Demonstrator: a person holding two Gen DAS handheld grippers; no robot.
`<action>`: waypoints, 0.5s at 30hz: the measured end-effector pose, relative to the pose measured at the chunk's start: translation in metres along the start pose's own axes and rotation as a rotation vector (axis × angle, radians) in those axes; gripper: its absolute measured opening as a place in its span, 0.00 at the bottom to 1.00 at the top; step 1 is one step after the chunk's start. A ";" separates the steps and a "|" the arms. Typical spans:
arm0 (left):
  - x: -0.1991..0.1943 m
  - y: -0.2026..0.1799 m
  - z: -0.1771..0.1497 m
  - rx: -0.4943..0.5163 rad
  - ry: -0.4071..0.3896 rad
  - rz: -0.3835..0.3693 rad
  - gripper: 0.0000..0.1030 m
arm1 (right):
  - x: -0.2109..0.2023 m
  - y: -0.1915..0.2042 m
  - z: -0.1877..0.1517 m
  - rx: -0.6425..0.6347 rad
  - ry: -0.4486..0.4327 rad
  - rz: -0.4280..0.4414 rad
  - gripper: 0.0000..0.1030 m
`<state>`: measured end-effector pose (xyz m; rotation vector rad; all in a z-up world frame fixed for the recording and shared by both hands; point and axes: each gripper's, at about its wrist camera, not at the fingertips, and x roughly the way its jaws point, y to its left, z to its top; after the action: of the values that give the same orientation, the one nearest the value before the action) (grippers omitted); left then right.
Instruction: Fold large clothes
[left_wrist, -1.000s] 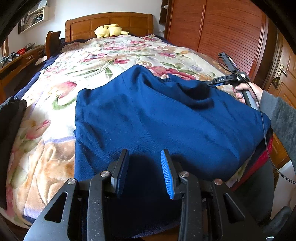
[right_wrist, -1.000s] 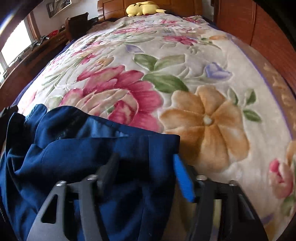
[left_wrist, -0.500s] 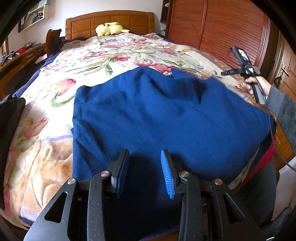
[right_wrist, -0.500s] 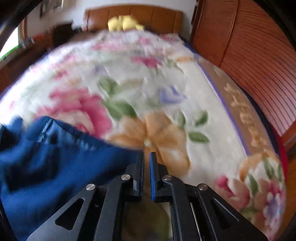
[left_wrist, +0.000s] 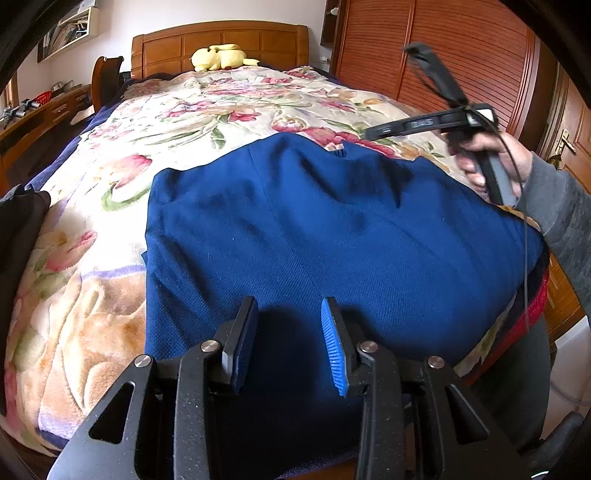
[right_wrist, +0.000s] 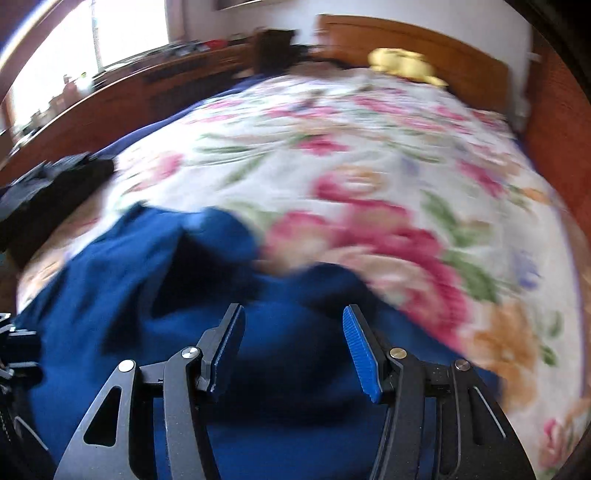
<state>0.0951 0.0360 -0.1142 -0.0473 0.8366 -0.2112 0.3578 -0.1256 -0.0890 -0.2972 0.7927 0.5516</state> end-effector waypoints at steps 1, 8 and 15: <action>0.000 0.000 0.000 0.000 0.000 -0.001 0.35 | 0.007 0.009 0.001 -0.017 0.016 0.019 0.55; 0.000 0.001 -0.002 -0.002 -0.005 -0.014 0.35 | 0.050 0.031 -0.017 -0.133 0.173 -0.083 0.55; -0.001 0.003 -0.005 -0.002 -0.009 -0.021 0.35 | 0.058 0.027 -0.022 -0.079 0.139 -0.065 0.55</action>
<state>0.0910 0.0396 -0.1175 -0.0586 0.8276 -0.2296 0.3623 -0.0930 -0.1483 -0.4360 0.8932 0.5058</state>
